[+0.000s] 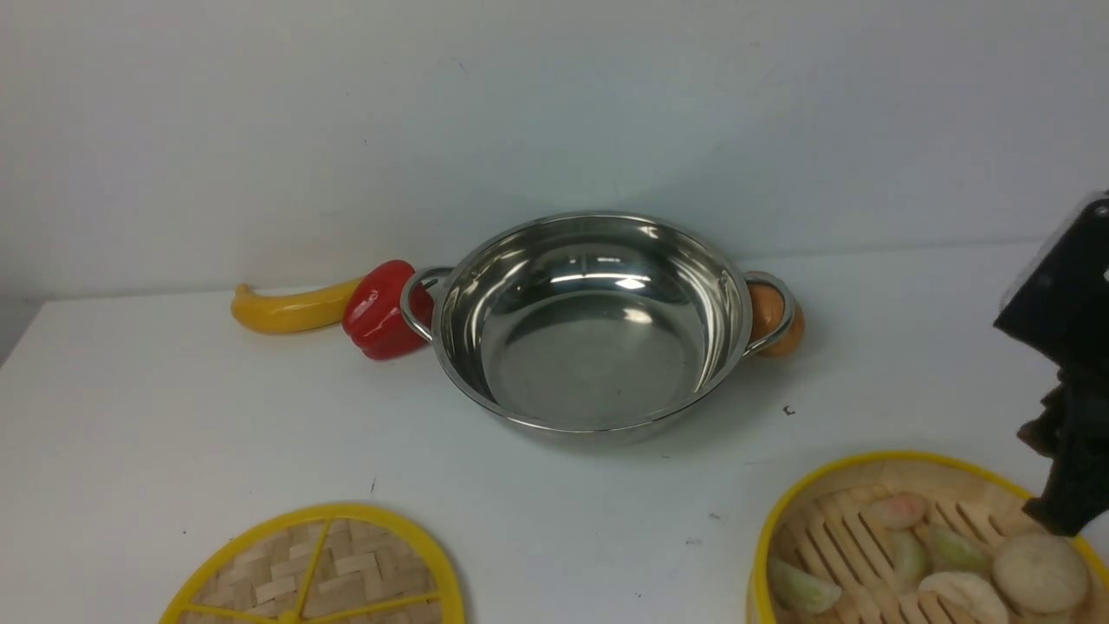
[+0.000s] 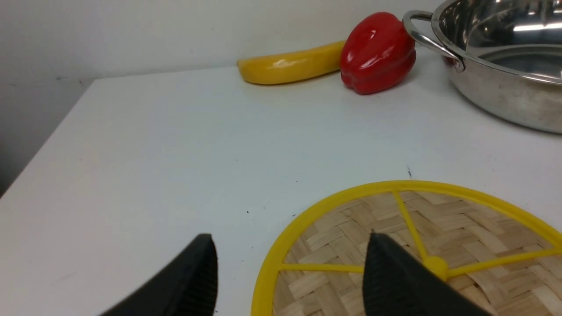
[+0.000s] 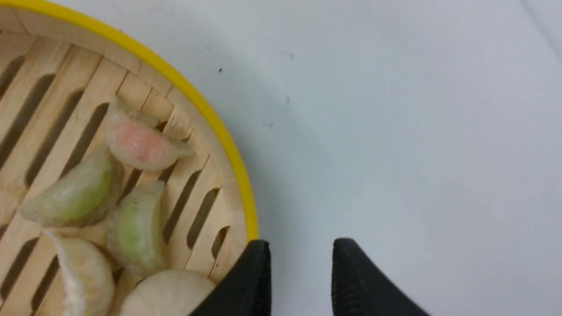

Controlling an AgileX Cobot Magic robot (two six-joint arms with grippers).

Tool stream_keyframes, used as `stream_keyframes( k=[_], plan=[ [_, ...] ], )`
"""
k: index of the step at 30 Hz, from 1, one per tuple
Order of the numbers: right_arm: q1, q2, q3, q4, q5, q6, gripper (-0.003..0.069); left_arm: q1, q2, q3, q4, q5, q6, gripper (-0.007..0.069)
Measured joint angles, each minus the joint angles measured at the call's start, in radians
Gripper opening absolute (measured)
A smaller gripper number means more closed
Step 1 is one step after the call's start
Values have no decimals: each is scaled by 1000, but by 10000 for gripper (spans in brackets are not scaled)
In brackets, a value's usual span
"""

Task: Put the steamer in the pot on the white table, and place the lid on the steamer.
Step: 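Reach for and grasp the rim of the bamboo steamer holding the buns with the right gripper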

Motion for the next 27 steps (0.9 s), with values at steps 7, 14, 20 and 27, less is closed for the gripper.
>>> stream_keyframes(
  k=[7, 14, 20, 27],
  plan=[
    [0, 42, 0, 14, 22, 12, 204, 0, 0, 0, 0, 0, 0, 416],
    [-20, 180, -39, 89, 60, 22, 279, 0, 0, 0, 0, 0, 0, 416],
    [-20, 195, -138, 157, 73, 23, 336, 0, 0, 0, 0, 0, 0, 416],
    [-20, 251, -221, 154, 190, 4, 343, 0, 0, 0, 0, 0, 0, 416]
  ],
)
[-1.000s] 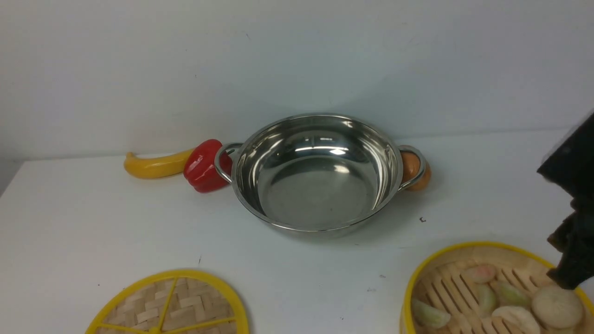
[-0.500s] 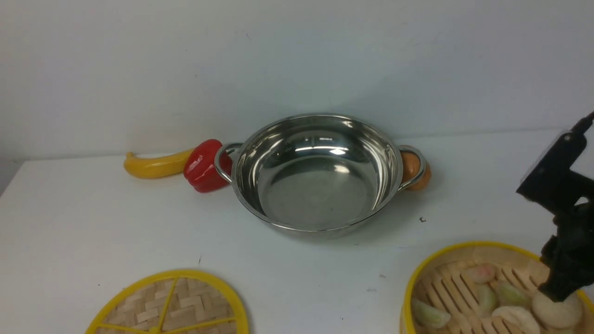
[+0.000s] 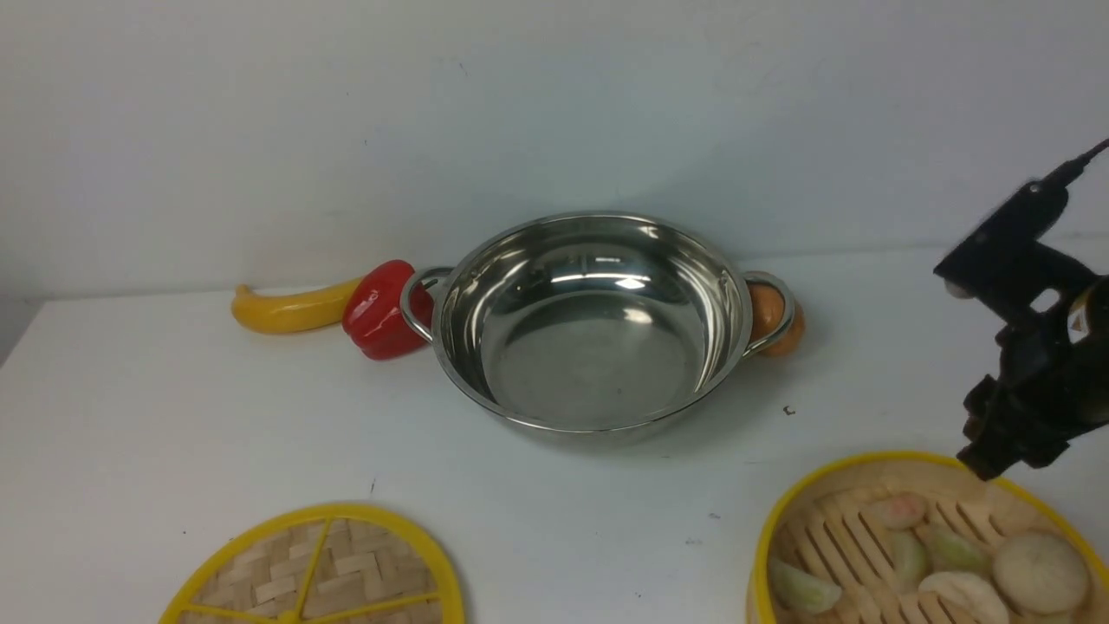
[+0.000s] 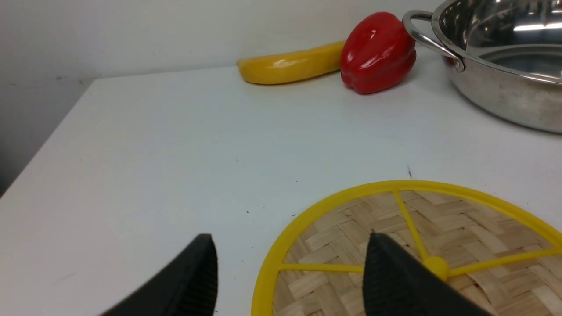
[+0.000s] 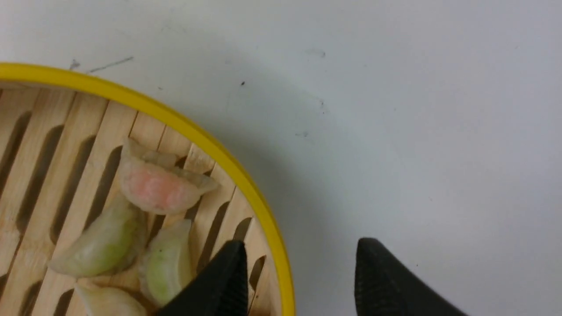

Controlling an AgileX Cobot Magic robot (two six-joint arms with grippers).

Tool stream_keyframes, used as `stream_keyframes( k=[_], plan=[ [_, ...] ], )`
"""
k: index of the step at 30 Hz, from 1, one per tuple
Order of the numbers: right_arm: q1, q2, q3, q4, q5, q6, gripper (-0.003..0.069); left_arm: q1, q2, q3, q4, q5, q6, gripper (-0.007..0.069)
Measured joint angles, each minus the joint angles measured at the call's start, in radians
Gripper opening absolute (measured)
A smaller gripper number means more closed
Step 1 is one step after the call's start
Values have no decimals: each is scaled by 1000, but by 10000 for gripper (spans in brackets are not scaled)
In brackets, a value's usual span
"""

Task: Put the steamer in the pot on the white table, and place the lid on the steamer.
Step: 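Reach for and grasp the rim of the bamboo steamer holding the buns with the right gripper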

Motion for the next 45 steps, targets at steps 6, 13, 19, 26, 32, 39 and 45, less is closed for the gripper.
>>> stream_keyframes(
  k=[6, 13, 19, 26, 32, 39, 45],
  plan=[
    [0, 64, -9, 9, 56, -19, 321, 0, 0, 0, 0, 0, 0, 416],
    [0, 116, -11, -5, 32, -68, 285, 0, 0, 0, 0, 0, 0, 416],
    [0, 176, -11, -32, -8, -101, 262, 0, 0, 0, 0, 0, 0, 416],
    [0, 241, -11, -59, -30, -104, 245, 0, 0, 0, 0, 0, 0, 416],
    [0, 266, -15, -95, -55, -104, 243, 0, 0, 0, 0, 0, 0, 416],
    [0, 274, -32, -110, -49, -93, 94, 0, 0, 0, 0, 0, 0, 416],
    [0, 276, -46, -111, -36, -74, 93, 0, 0, 0, 0, 0, 0, 416]
  ],
)
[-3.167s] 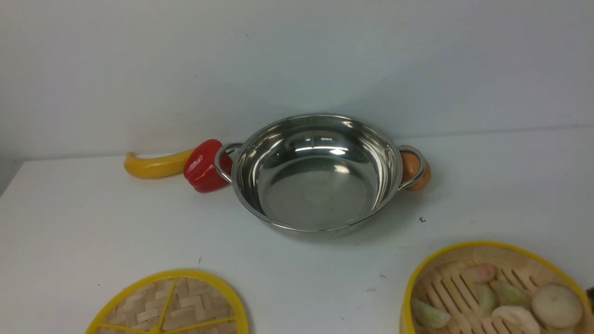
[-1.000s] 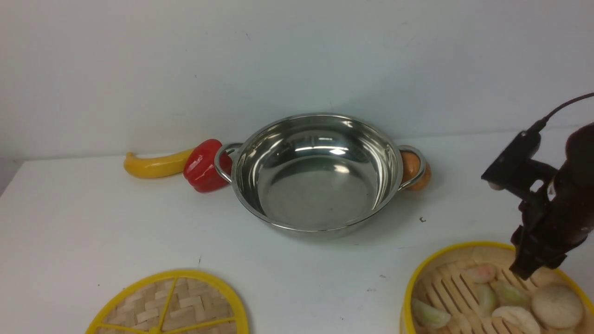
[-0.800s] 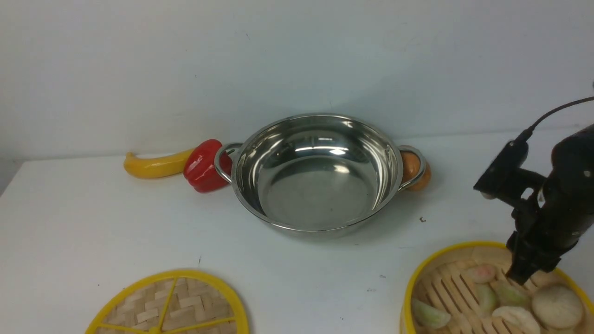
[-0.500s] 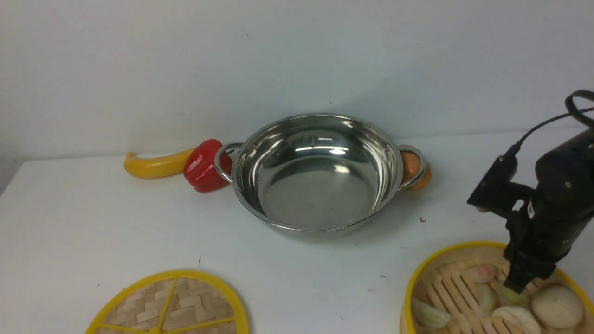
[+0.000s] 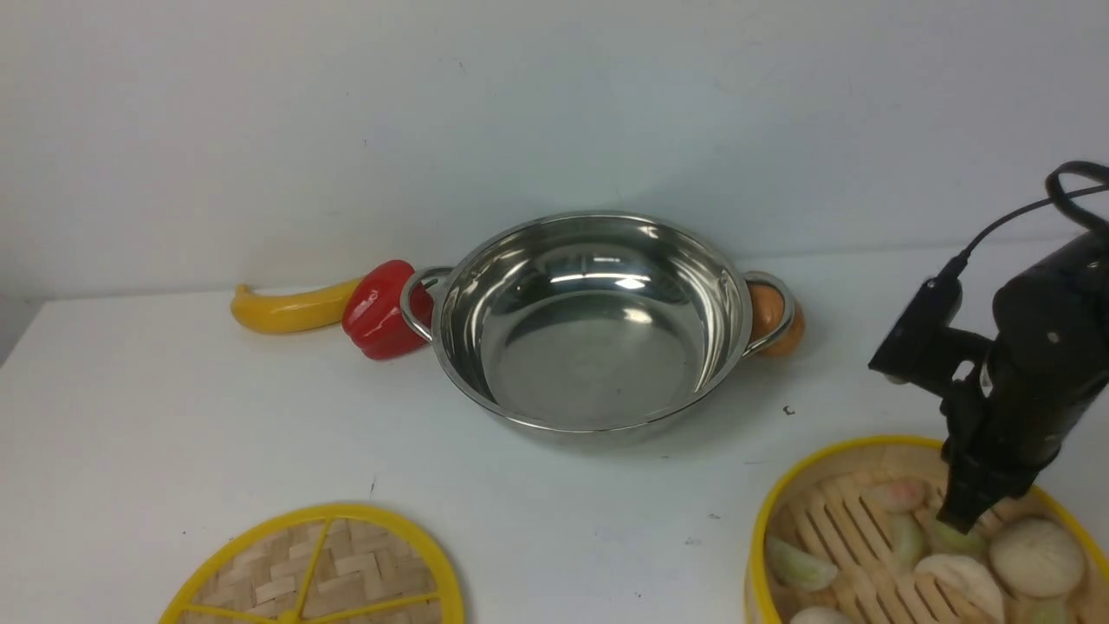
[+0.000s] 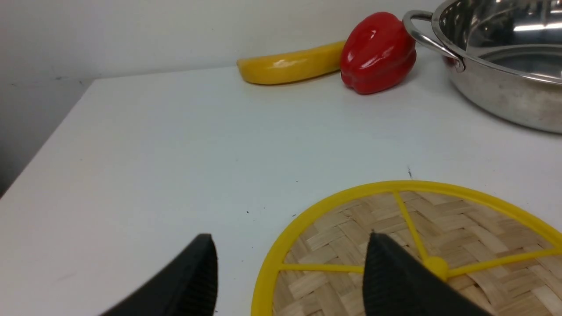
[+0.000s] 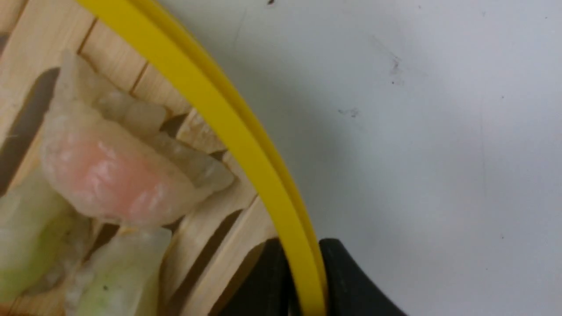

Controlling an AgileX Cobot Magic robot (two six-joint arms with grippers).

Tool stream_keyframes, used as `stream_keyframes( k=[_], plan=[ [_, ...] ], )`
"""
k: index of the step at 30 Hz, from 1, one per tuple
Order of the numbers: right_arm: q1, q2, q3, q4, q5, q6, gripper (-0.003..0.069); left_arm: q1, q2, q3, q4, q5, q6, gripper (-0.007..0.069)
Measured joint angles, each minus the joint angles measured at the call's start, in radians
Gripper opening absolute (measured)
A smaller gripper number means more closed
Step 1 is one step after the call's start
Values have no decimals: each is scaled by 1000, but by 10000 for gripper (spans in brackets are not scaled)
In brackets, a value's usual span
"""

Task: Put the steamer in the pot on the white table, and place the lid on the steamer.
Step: 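Reach for and grasp the rim of the bamboo steamer holding the buns with the right gripper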

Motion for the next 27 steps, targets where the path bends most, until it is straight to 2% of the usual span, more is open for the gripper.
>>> stream_keyframes(
  k=[5, 15, 27],
  plan=[
    [-1, 0, -20, 1, 53, 46, 87, 0, 0, 0, 0, 0, 0, 416],
    [-59, 0, -88, 67, 187, 57, 59, 0, 0, 0, 0, 0, 0, 416],
    [-60, 1, -290, 184, 324, 40, 54, 0, 0, 0, 0, 0, 0, 416]
  ],
)
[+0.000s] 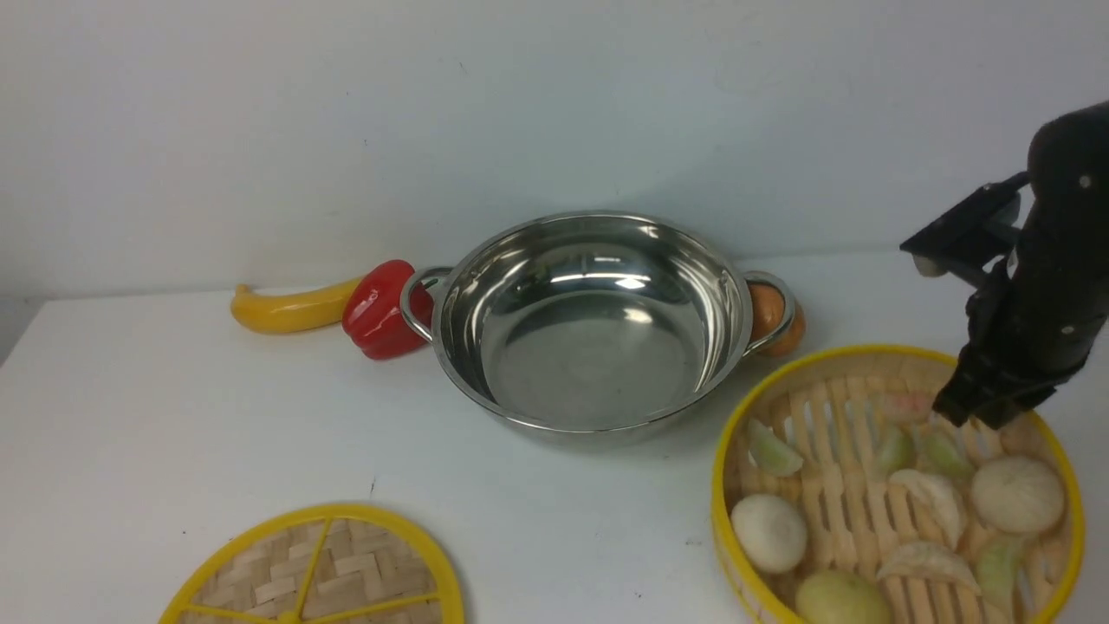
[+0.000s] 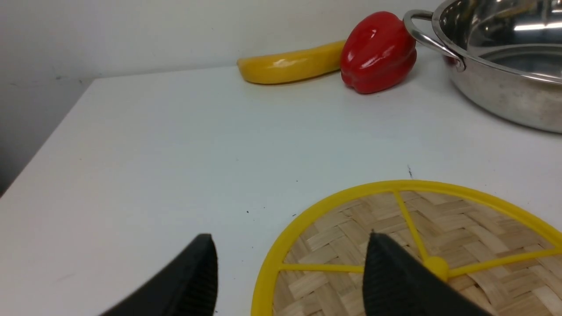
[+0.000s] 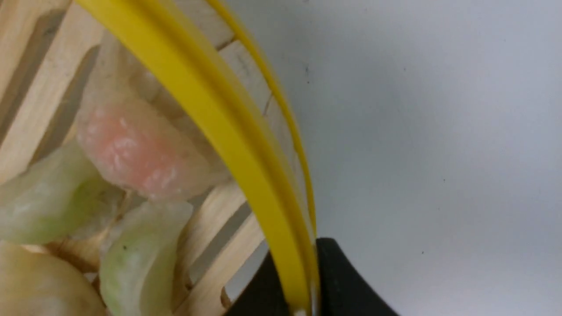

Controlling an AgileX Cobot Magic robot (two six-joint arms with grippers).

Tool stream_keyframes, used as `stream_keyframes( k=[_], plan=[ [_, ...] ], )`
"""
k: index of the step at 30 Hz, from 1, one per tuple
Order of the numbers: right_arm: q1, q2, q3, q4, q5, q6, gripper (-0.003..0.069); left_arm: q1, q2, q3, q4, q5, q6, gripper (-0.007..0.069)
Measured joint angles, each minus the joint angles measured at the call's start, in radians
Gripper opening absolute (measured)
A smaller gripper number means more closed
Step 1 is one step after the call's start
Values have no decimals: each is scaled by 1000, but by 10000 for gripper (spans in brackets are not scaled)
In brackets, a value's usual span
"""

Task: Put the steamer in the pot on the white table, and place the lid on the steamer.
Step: 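Reach for and grasp the rim of the bamboo steamer holding the buns with the right gripper, then place the bamboo steamer basket of food into the steel pot with the right gripper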

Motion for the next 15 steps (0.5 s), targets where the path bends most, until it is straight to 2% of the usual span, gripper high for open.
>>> stream_keyframes(
  k=[15],
  plan=[
    [0, 52, -133, 138, 68, -26, 54, 0, 0, 0, 0, 0, 0, 416]
  ],
)
